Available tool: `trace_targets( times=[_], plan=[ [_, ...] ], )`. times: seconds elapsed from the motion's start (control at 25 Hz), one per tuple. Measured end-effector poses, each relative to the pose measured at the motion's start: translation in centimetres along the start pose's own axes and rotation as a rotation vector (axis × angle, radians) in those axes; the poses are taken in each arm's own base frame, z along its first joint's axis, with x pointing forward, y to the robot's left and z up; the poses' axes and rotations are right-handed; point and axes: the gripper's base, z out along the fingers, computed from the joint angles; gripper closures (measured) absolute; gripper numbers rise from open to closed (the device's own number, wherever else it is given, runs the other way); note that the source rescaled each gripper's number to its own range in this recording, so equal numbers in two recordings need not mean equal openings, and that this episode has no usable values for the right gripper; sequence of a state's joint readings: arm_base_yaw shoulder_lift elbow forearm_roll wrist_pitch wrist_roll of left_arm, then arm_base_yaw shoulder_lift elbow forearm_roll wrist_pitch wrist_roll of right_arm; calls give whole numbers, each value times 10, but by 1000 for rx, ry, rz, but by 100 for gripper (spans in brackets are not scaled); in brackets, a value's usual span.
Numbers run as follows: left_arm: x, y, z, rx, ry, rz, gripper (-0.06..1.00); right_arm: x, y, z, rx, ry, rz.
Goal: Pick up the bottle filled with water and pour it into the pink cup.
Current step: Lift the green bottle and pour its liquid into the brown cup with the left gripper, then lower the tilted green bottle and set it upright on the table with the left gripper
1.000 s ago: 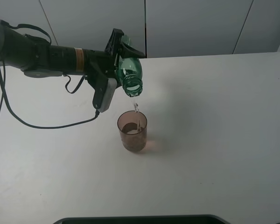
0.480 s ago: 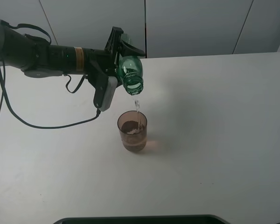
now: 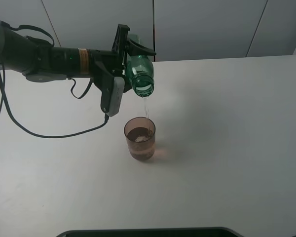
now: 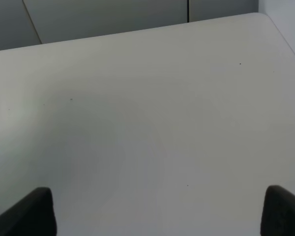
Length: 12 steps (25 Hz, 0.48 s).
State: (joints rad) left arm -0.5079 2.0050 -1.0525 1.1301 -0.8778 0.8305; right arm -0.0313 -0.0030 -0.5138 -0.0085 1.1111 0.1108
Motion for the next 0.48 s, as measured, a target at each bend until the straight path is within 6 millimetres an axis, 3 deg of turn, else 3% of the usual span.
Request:
trace_targets(
  times=[0.2,0.48],
  plan=[
    [-1,6,0,-69,-10,-114,92,0,0,0,0,0,0],
    [4,29,-5,-316,-18,-416,92,0,0,0,0,0,0]
  ],
)
